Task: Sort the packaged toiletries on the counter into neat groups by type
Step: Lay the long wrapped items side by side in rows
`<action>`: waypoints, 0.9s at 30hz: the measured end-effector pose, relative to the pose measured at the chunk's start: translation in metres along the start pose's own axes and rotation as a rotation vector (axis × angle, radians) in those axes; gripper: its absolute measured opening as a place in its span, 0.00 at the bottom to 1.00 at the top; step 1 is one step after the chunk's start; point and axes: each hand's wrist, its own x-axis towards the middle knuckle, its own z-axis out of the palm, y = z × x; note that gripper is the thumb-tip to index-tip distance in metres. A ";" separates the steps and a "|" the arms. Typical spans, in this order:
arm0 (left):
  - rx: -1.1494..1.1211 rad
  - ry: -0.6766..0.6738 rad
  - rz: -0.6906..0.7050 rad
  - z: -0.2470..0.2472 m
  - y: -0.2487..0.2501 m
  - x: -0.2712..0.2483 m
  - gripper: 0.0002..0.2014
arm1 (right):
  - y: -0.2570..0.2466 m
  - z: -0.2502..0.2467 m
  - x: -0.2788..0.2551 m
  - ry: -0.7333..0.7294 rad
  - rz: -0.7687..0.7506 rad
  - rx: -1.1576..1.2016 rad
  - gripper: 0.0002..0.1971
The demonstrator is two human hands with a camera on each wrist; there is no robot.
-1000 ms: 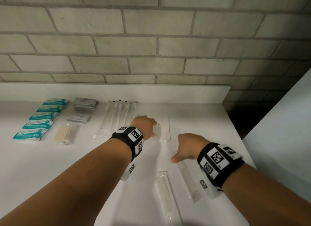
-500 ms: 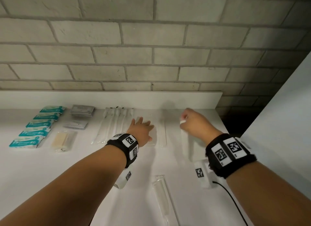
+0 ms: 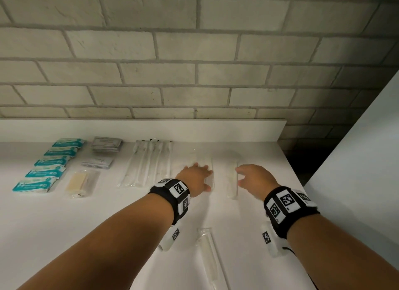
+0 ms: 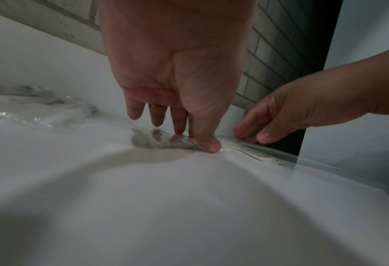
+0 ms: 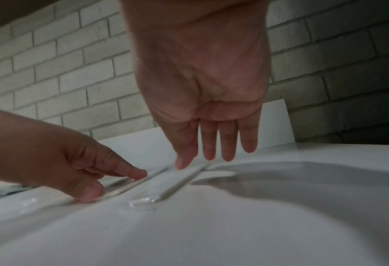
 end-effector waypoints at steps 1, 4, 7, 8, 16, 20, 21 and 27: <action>-0.022 -0.001 0.002 -0.001 0.000 0.000 0.32 | -0.001 0.001 0.002 -0.085 -0.041 -0.035 0.26; -0.078 0.005 0.003 -0.001 -0.002 0.002 0.33 | -0.008 0.004 0.010 -0.202 -0.128 -0.132 0.30; -0.135 0.007 -0.006 0.002 -0.008 0.005 0.33 | -0.011 0.010 0.022 -0.218 -0.145 -0.130 0.30; -0.142 0.006 -0.008 0.003 -0.009 0.005 0.33 | -0.012 0.011 0.025 -0.231 -0.143 -0.124 0.30; -0.145 0.013 -0.017 0.006 -0.011 0.009 0.33 | -0.017 0.015 0.029 -0.252 -0.154 -0.113 0.30; -0.162 0.018 -0.019 0.007 -0.011 0.009 0.33 | -0.021 0.003 0.012 -0.071 -0.060 0.049 0.27; -0.161 0.020 -0.017 0.007 -0.011 0.009 0.33 | -0.027 -0.001 0.002 0.012 -0.045 0.049 0.25; -0.130 0.022 -0.001 0.005 -0.010 0.006 0.33 | -0.083 0.012 -0.078 -0.449 -0.342 -0.310 0.26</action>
